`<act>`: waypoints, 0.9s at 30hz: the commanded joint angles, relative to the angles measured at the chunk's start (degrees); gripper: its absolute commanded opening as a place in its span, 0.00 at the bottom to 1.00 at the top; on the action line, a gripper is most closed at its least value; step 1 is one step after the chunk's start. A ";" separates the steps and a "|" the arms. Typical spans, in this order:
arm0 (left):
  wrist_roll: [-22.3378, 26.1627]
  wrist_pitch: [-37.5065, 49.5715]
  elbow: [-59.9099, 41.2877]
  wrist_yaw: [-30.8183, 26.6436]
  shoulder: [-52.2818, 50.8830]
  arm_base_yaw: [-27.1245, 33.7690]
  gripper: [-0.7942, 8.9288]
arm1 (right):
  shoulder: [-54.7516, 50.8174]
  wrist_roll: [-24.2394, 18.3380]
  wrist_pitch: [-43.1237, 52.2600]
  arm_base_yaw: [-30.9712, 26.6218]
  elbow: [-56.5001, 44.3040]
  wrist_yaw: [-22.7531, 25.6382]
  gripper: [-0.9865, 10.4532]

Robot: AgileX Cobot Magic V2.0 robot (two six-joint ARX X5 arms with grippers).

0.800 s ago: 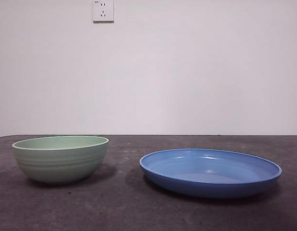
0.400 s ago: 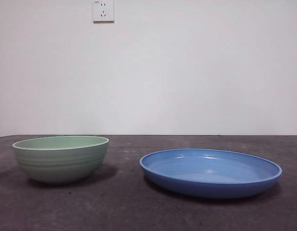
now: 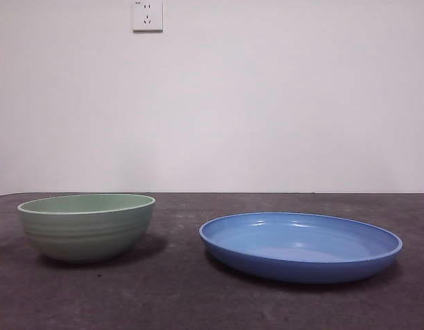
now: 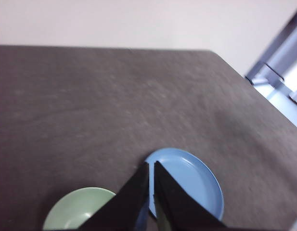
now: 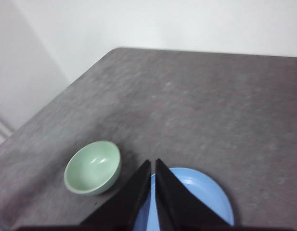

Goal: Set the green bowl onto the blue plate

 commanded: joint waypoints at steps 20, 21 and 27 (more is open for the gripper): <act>3.89 -8.50 1.66 0.87 3.08 -5.14 0.45 | 1.14 -0.94 -8.57 3.58 1.03 -0.11 0.44; 3.89 -8.50 1.66 0.87 3.08 -5.14 0.54 | 1.14 -0.94 -8.57 3.58 1.03 -0.11 0.50; 3.65 -8.11 1.66 0.87 3.08 -5.14 0.73 | 1.14 -0.50 -8.61 3.58 1.03 -0.11 0.61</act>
